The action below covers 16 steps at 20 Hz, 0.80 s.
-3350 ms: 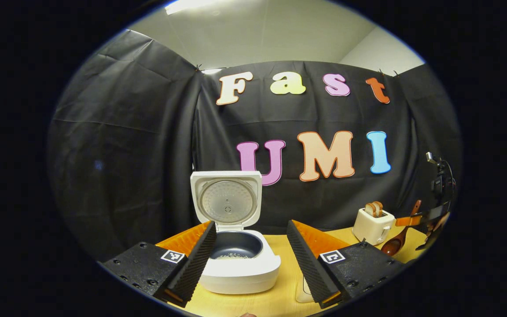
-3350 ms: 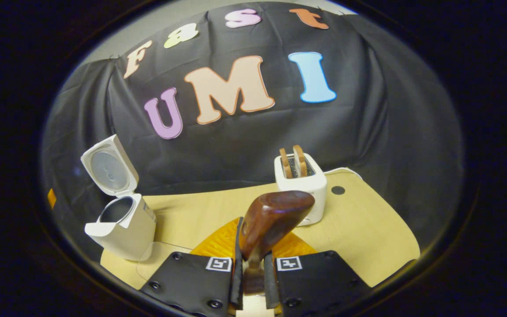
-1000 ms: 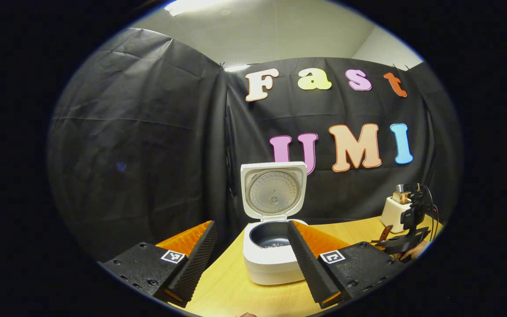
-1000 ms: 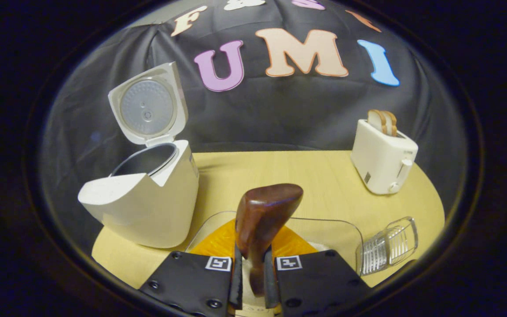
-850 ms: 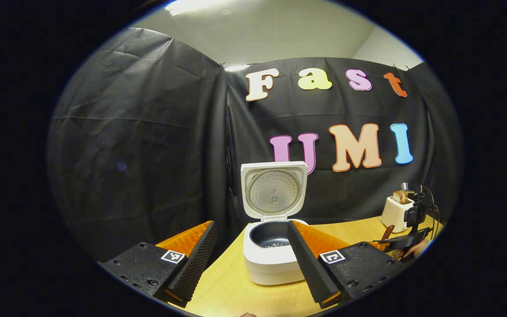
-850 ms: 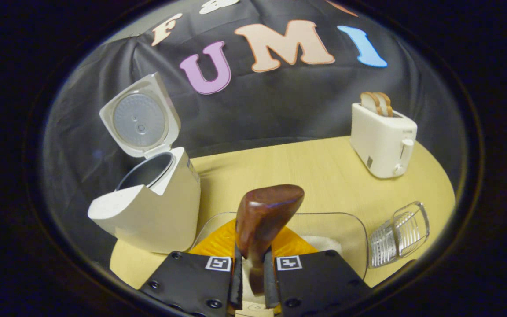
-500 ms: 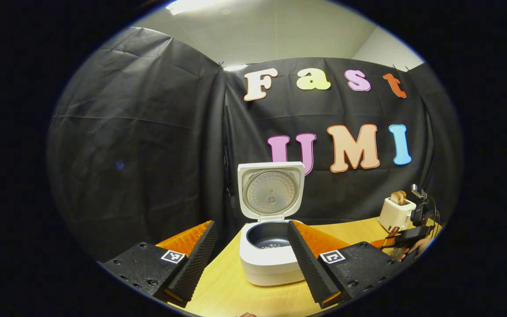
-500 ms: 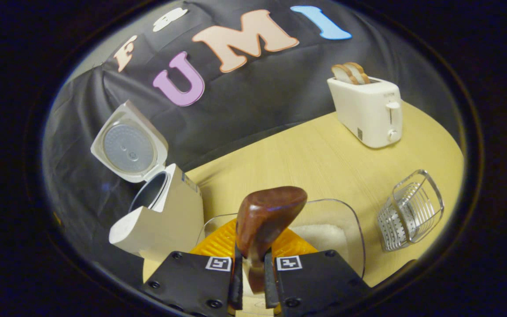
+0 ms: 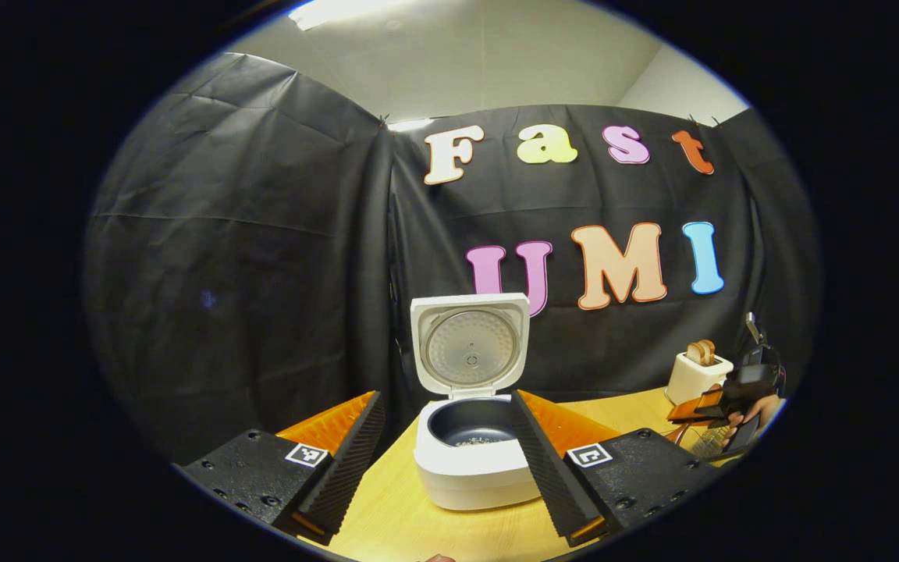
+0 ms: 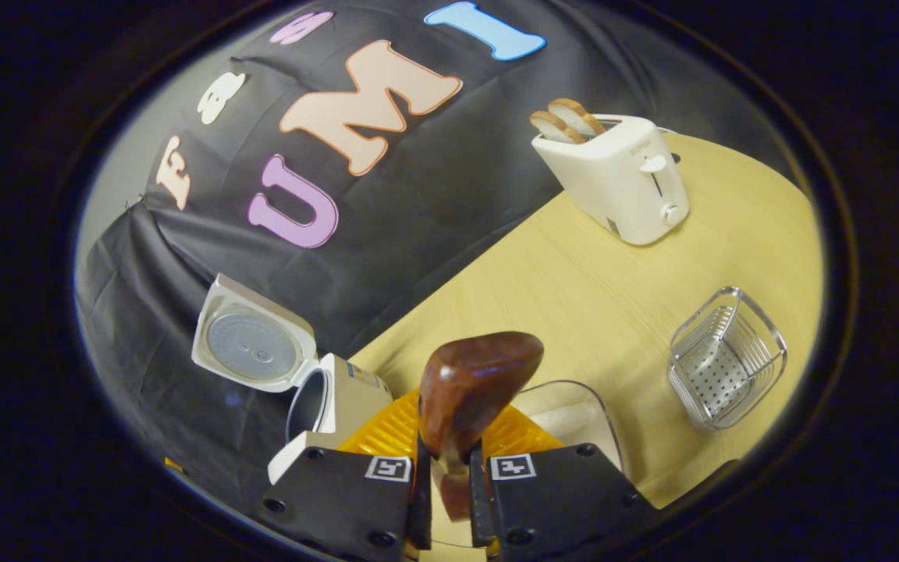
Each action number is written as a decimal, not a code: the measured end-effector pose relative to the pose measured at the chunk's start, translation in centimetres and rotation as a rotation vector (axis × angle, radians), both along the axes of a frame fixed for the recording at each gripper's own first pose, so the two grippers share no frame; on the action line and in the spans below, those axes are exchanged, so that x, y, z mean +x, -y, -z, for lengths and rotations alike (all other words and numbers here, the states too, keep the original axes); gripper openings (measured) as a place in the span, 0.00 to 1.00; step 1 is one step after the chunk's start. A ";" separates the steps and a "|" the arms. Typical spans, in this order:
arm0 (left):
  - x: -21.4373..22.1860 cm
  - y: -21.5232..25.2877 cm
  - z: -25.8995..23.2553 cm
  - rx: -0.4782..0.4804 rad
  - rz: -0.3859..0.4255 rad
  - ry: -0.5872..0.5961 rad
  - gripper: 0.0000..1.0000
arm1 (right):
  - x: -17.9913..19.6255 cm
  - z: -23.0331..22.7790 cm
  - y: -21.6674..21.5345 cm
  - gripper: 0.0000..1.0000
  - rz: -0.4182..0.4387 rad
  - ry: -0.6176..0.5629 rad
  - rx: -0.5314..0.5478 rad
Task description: Close the left gripper, press the button to open the rice cooker; take a wooden spoon from the chopstick holder with the right hand, scoop a spoonful of rice and pour it into the rice cooker, then put the wooden spoon back into the chopstick holder.
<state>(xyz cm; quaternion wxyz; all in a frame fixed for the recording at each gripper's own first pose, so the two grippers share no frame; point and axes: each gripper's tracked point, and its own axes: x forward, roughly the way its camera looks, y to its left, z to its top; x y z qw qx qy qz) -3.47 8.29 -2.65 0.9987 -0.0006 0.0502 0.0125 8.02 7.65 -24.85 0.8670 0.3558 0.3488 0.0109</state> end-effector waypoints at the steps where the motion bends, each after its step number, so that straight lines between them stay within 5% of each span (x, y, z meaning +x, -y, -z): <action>1: 0.1 0.1 0.0 -0.002 0.001 0.002 0.94 | 0.3 -0.8 -0.2 0.22 0.002 0.009 0.009; 16: -1.2 -3.1 0.8 -0.039 -0.033 -0.004 0.95 | 4.7 -11.0 -9.0 0.23 -0.040 0.129 0.190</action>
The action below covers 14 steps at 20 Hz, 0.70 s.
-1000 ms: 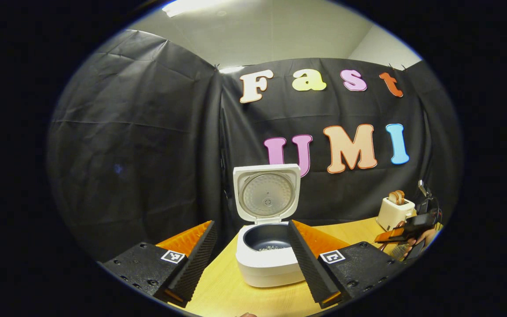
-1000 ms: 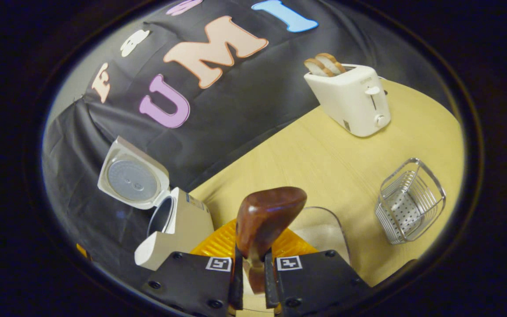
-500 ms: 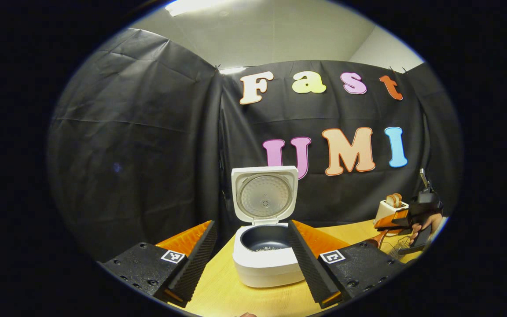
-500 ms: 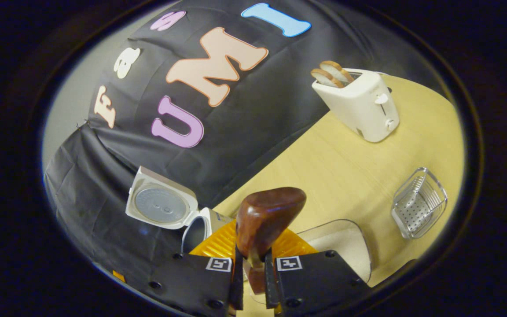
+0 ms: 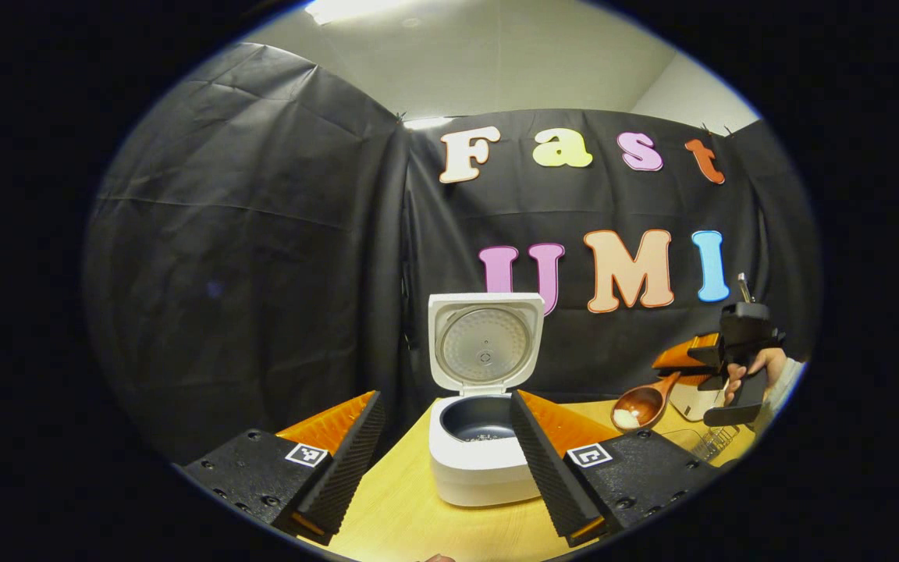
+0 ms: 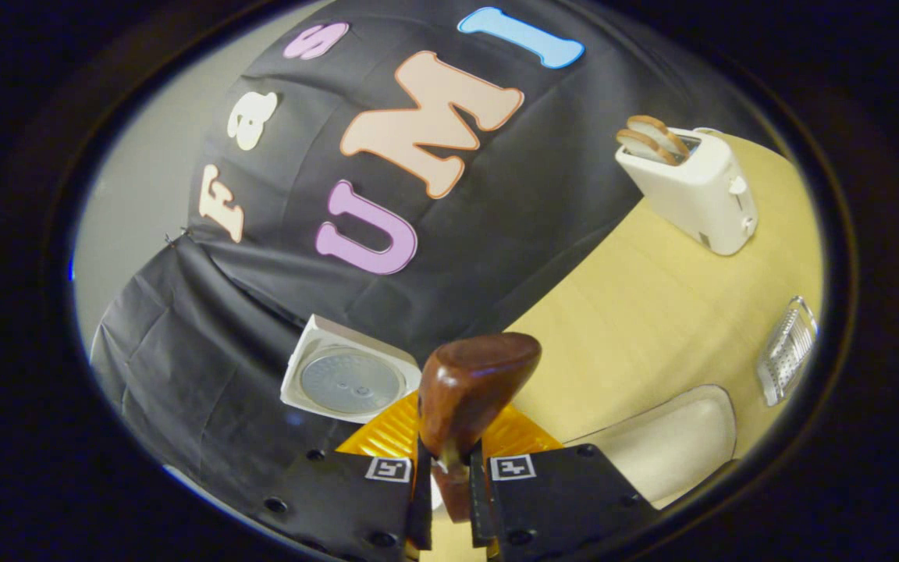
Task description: Close the left gripper, press the button to open the rice cooker; take a wooden spoon from the chopstick holder with the right hand, scoop a spoonful of rice and pour it into the rice cooker, then put the wooden spoon back into the chopstick holder.
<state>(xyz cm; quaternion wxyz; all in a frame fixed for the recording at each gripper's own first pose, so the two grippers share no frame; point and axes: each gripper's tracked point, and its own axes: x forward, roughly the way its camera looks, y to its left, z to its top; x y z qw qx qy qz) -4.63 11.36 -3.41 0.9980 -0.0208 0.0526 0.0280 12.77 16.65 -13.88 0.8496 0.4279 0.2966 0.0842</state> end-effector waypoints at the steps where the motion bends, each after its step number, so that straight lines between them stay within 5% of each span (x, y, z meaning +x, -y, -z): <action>1: -0.1 -0.3 0.2 -0.002 -0.003 -0.002 0.95 | 0.2 -0.4 -0.7 0.24 -0.006 0.006 0.006; 14: -1.4 -5.6 1.4 -0.019 -0.064 -0.021 0.95 | 4.0 -2.8 -13.2 0.24 -0.110 0.075 0.023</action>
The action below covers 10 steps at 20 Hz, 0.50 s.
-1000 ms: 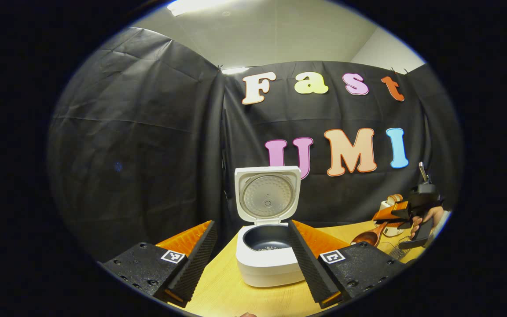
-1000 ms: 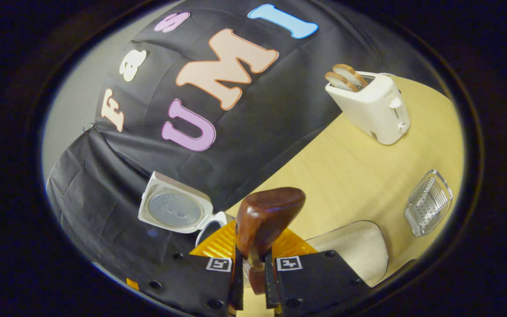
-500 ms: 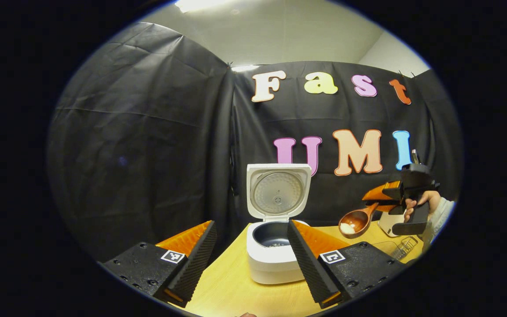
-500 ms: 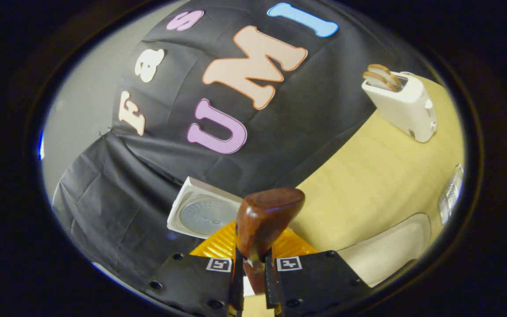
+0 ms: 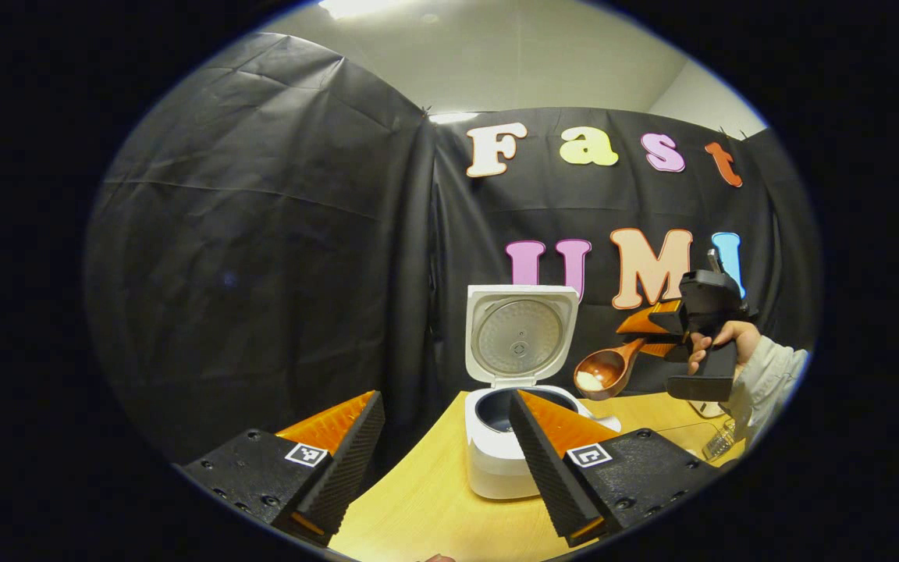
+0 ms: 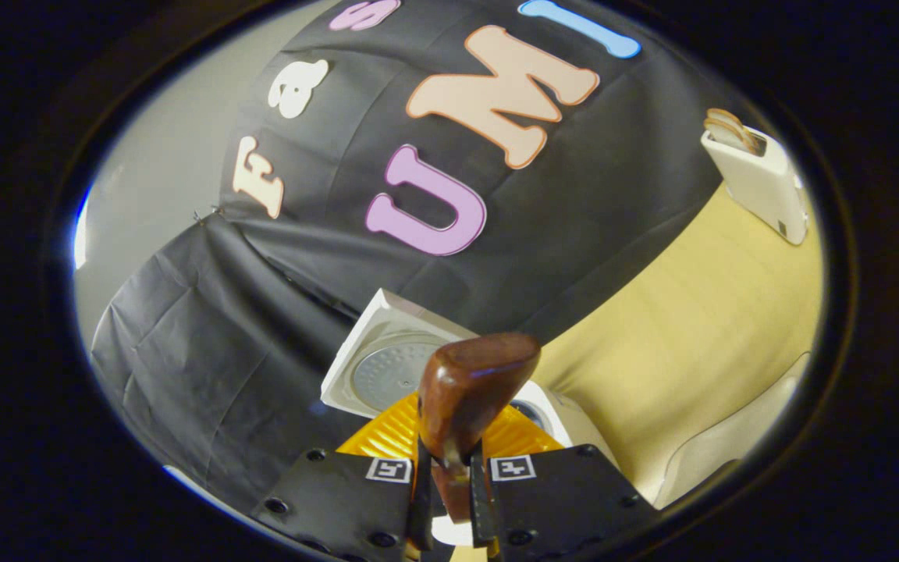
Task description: Close the left gripper, press the button to open the rice cooker; take a wooden spoon from the chopstick holder with the right hand, scoop a spoonful of rice and pour it into the rice cooker, then put the wooden spoon back into the chopstick holder.
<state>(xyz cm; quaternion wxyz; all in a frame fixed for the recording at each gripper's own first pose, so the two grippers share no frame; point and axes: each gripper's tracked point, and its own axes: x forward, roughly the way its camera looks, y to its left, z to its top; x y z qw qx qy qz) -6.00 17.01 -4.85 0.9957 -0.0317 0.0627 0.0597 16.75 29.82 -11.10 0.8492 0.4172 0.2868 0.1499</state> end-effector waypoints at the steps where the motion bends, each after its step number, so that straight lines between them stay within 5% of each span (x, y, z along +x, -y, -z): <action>1: 0.1 0.1 0.1 -0.001 -0.005 -0.002 0.94 | 0.2 0.2 -0.9 0.24 -0.010 0.003 -0.007; 10: -0.9 -4.1 2.1 -0.013 -0.056 -0.032 0.95 | 2.9 4.7 -8.7 0.20 -0.103 0.033 -0.213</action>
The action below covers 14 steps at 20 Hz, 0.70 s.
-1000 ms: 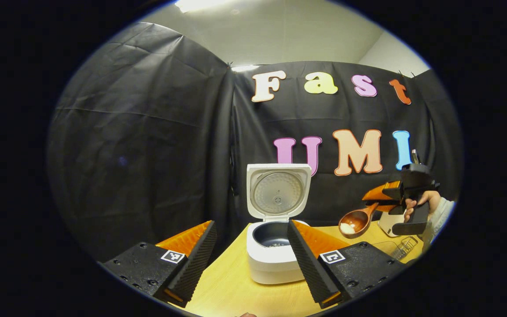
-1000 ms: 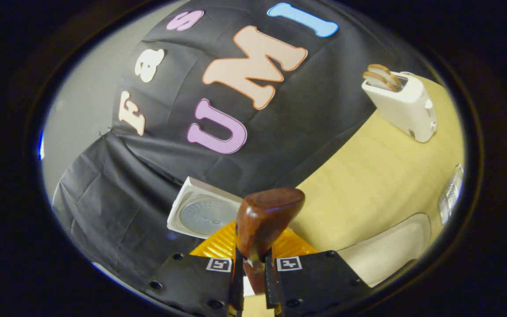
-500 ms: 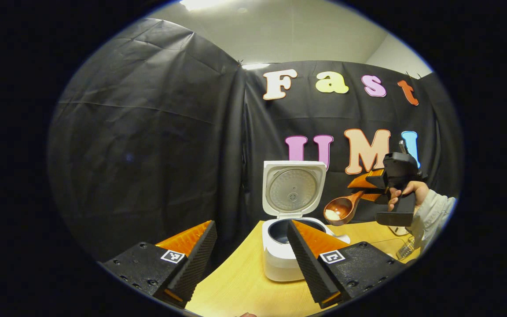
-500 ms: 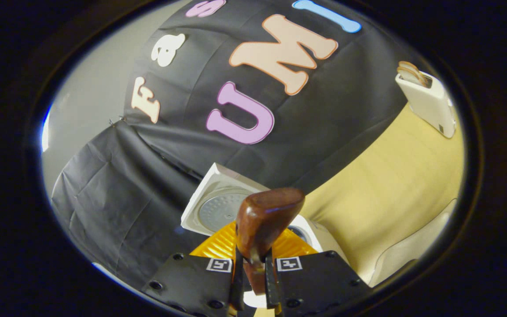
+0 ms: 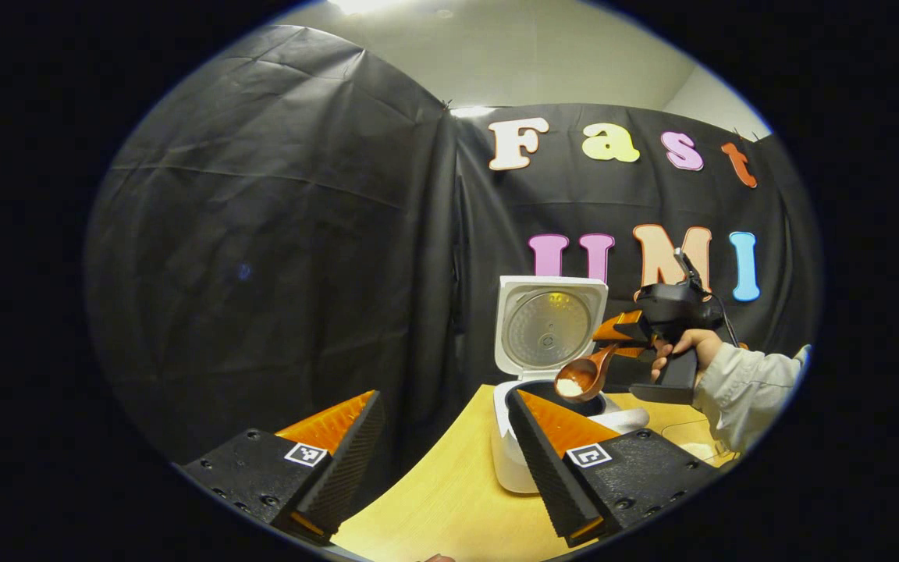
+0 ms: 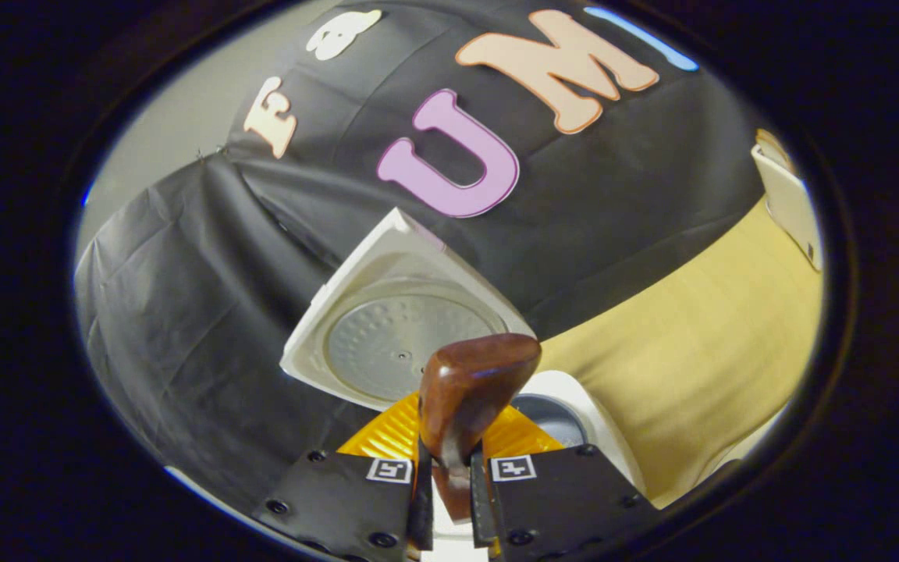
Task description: Close the left gripper, press the button to open the rice cooker; take a wooden spoon from the chopstick holder with the right hand, scoop a spoonful of rice and pour it into the rice cooker, then put the wooden spoon back into the chopstick holder.
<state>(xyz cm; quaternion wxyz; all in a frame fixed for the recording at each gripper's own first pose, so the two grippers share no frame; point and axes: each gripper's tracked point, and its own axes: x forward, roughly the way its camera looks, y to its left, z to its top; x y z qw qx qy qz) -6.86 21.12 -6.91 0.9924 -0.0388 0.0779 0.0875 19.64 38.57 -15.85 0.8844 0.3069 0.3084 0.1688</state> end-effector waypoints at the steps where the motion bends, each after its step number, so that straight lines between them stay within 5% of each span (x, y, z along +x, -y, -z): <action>1: 0.0 -0.3 0.1 -0.003 -0.004 -0.003 0.95 | 0.1 0.7 -0.7 0.24 -0.017 0.014 -0.041; 8: 0.0 -2.2 1.4 -0.018 -0.033 -0.021 0.95 | -0.3 4.0 -3.5 0.22 -0.161 0.136 -0.348; 14: 0.7 -1.8 1.7 -0.032 -0.022 -0.021 0.93 | -0.7 2.5 -4.5 0.20 -0.284 0.392 -0.639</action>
